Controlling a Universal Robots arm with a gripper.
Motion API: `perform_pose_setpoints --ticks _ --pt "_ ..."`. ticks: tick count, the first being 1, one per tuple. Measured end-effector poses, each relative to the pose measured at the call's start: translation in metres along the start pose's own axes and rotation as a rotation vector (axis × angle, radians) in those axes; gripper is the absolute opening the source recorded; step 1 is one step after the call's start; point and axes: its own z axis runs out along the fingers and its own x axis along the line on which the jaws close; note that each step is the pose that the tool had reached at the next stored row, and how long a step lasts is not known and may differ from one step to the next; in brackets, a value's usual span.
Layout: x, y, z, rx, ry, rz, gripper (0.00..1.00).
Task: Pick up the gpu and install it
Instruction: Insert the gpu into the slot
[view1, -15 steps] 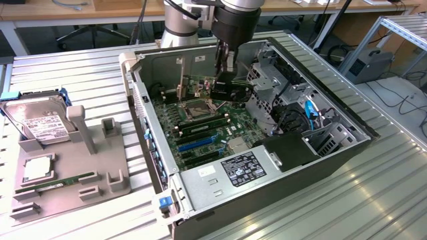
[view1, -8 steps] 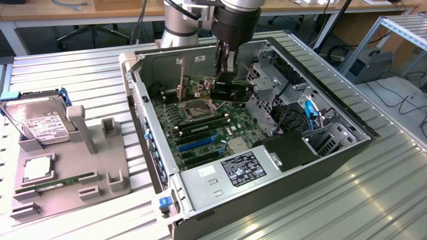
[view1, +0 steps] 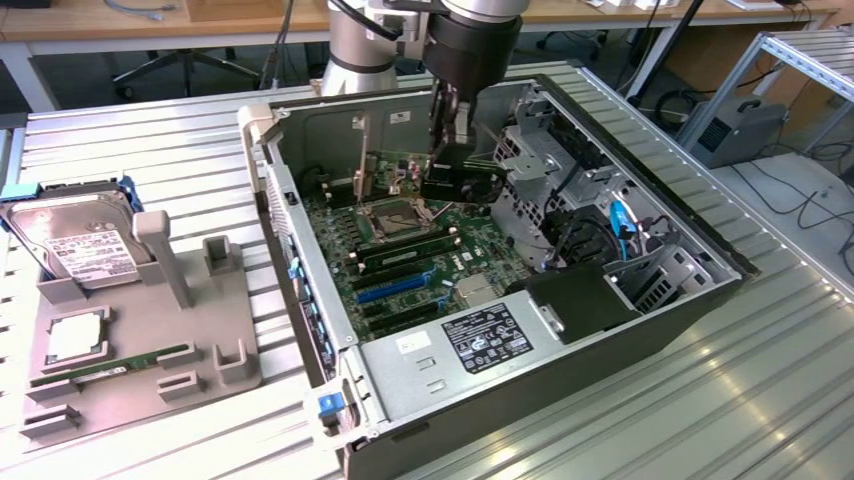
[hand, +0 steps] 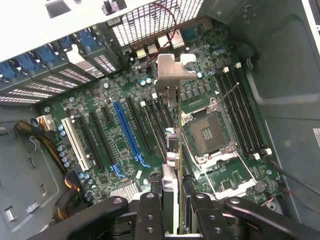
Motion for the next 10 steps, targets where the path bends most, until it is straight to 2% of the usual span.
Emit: perform_pose_setpoints --ticks 10 --pt "0.0000 0.0000 0.0000 -0.0004 0.0003 -0.016 0.27"
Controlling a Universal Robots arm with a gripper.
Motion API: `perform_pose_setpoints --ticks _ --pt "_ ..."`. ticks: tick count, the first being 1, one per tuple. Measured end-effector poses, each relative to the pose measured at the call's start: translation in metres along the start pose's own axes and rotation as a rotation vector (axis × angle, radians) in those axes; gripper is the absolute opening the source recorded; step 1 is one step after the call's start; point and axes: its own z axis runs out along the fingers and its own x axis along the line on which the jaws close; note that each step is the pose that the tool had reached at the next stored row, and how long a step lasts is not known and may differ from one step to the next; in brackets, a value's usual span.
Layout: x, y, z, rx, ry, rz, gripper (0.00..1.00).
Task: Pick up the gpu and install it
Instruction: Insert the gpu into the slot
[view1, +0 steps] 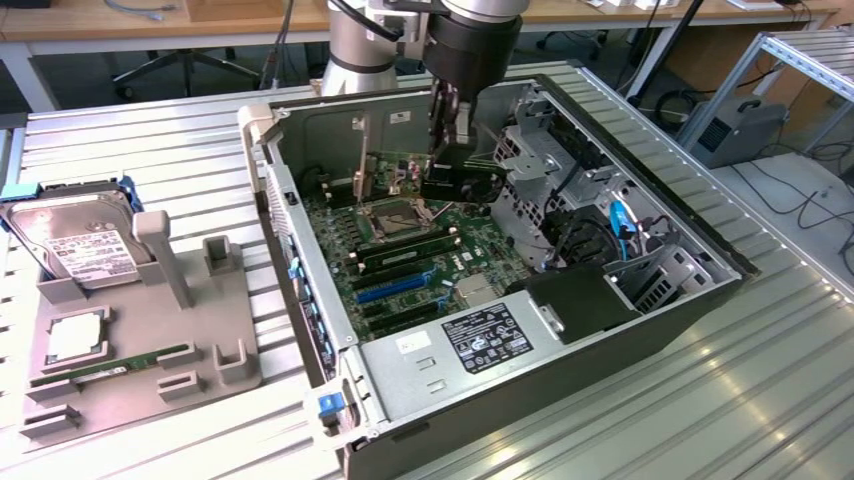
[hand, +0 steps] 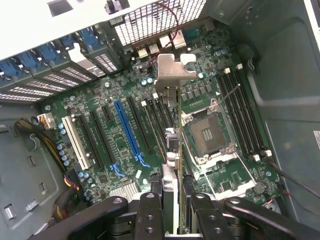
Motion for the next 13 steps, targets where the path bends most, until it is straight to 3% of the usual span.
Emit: perform_pose_setpoints --ticks 13 --pt "0.0000 0.0000 0.0000 -0.0003 0.0002 -0.014 0.27"
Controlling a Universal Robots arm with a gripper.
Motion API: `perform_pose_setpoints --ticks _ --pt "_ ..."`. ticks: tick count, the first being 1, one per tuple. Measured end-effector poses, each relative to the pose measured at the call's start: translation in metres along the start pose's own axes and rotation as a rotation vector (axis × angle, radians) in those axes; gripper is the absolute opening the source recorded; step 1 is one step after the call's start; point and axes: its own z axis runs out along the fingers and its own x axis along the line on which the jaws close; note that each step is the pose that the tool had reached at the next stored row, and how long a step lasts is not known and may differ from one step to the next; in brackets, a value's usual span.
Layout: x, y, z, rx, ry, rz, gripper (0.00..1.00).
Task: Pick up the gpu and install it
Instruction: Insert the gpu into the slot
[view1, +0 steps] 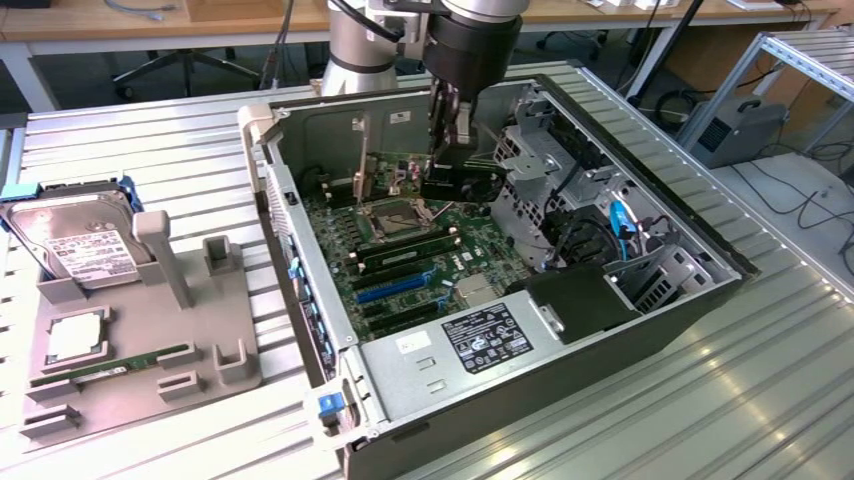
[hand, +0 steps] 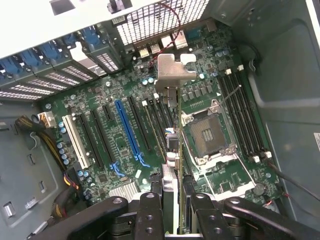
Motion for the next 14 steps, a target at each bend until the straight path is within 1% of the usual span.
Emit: perform_pose_setpoints --ticks 14 --pt "0.0000 0.0000 0.0000 -0.0006 0.0005 -0.021 0.27"
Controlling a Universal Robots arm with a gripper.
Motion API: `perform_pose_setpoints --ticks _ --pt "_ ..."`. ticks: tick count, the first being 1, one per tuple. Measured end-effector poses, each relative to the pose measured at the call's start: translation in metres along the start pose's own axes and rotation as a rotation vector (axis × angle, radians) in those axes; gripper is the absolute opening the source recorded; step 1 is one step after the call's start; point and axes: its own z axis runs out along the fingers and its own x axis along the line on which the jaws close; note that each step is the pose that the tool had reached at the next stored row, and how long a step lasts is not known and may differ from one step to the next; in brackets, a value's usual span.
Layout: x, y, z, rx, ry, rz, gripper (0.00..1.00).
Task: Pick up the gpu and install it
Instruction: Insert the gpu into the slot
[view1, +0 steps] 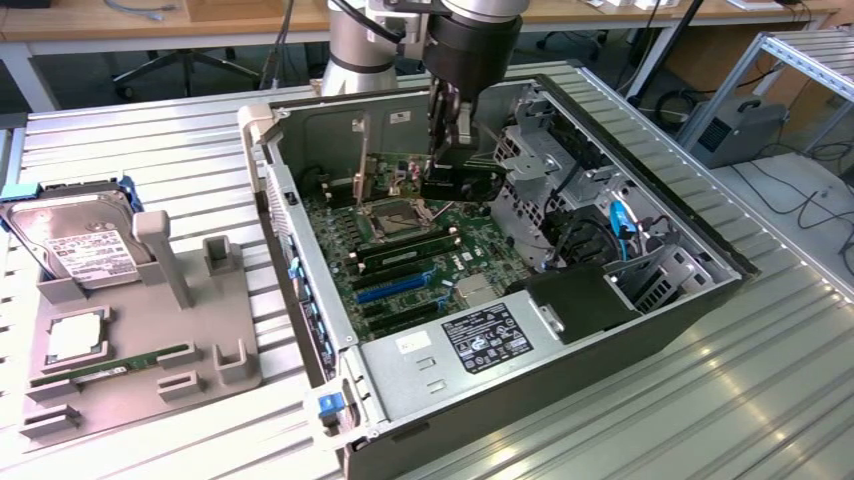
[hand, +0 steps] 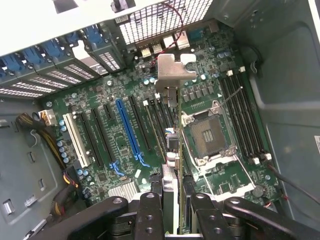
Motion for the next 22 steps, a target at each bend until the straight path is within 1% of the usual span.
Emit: perform_pose_setpoints --ticks 22 --pt "0.0000 0.0000 0.0000 -0.0014 0.0009 -0.053 0.27"
